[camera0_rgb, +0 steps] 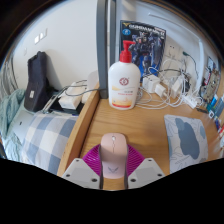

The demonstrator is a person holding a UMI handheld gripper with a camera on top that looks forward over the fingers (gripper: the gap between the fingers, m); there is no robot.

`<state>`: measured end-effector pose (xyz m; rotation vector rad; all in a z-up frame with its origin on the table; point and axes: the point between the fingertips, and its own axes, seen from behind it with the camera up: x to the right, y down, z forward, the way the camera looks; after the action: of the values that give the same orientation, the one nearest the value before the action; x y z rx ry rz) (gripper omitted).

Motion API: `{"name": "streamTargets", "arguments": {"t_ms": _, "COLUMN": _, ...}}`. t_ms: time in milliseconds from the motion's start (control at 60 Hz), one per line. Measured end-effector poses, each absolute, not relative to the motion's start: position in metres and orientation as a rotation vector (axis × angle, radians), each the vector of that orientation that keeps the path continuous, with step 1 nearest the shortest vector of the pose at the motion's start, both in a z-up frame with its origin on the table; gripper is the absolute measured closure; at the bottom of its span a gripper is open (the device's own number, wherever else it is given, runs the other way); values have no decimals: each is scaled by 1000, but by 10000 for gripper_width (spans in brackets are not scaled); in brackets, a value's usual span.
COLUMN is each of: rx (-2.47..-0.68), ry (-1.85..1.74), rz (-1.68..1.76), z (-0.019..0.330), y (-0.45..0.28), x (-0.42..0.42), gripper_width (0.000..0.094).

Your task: Arrange mouse

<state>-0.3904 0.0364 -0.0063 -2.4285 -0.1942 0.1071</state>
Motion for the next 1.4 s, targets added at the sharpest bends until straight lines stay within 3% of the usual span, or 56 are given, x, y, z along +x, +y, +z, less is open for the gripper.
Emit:
{"name": "streamTargets", "arguments": {"t_ms": 117, "rx": -2351, "ry": -185, "rz": 132, "z": 45, "y": 49, "x": -375, "gripper_width": 659}}
{"name": "streamTargets", "arguments": {"t_ms": 367, "rx": -2071, "ry": -129, "rz": 33, "z": 224, "y": 90, "x": -264, "gripper_width": 661}}
{"name": "streamTargets", "arguments": {"t_ms": 483, "rx": -2022, "ry": -77, "rz": -40, "z": 252, "y": 113, "x": -192, "gripper_width": 660}}
{"name": "streamTargets", "arguments": {"t_ms": 600, "rx": -2060, "ry": -49, "rz": -64, "z": 224, "y": 129, "x": -137, "gripper_width": 663}}
{"name": "streamTargets", "arguments": {"t_ms": 850, "rx": -2324, "ry": -3, "rz": -35, "z": 64, "y": 115, "x": -87, "gripper_width": 661}}
{"name": "streamTargets", "arguments": {"t_ms": 967, "rx": -2415, "ry": -9, "rz": -8, "z": 13, "y": 102, "x": -89, "gripper_width": 661}}
{"name": "streamTargets", "arguments": {"t_ms": 1083, "rx": -2466, "ry": -19, "rz": 4, "z": -15, "y": 92, "x": -93, "gripper_width": 641}}
{"name": "streamTargets", "arguments": {"t_ms": 1400, "rx": -2469, "ry": 11, "rz": 13, "z": -16, "y": 92, "x": -92, "gripper_width": 467}}
